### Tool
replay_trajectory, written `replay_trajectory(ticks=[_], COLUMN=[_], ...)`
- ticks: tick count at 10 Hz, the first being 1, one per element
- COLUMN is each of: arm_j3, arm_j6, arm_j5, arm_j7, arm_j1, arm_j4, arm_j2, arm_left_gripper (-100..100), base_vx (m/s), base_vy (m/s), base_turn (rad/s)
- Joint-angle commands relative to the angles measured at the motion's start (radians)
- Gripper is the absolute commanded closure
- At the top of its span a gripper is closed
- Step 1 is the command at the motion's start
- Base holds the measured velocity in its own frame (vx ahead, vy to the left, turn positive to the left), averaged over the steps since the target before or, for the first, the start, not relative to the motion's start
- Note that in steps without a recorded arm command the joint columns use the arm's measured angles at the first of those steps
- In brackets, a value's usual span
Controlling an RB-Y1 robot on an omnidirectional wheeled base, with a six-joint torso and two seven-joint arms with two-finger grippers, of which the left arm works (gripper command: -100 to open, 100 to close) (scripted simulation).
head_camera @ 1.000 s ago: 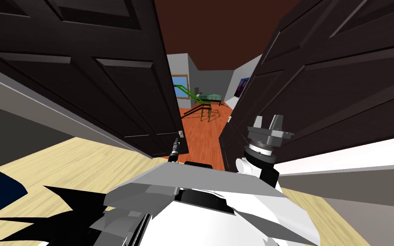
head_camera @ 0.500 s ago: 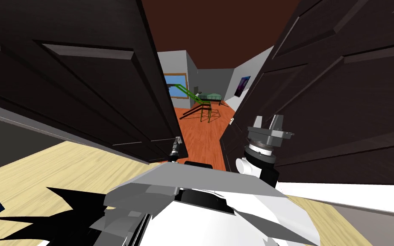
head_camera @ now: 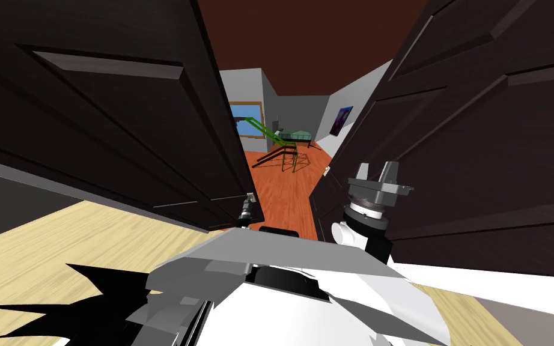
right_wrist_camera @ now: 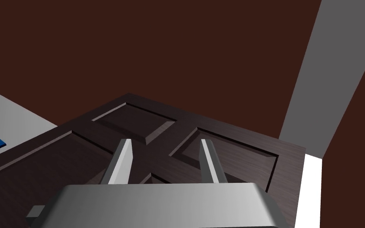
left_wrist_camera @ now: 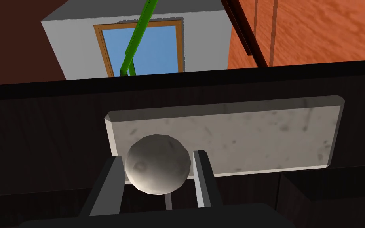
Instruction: Push the door open
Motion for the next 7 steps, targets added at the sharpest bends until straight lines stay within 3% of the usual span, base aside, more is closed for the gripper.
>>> replay_trajectory(ticks=[1, 3, 7], arm_j3=[0.000, 0.000, 0.055], arm_j6=[-0.001, -0.001, -0.003], arm_j5=[0.000, 0.000, 0.050], arm_j7=[0.000, 0.000, -0.030], arm_j1=[0.001, 0.001, 0.011], arm_j4=[0.000, 0.000, -0.004], arm_j2=[0.000, 0.000, 0.015], arm_left_gripper=[100, 100, 100], base_vx=[-0.012, -0.003, 0.152], base_vy=[-0.003, -0.002, -0.010], base_turn=[0.001, 0.001, -0.047])
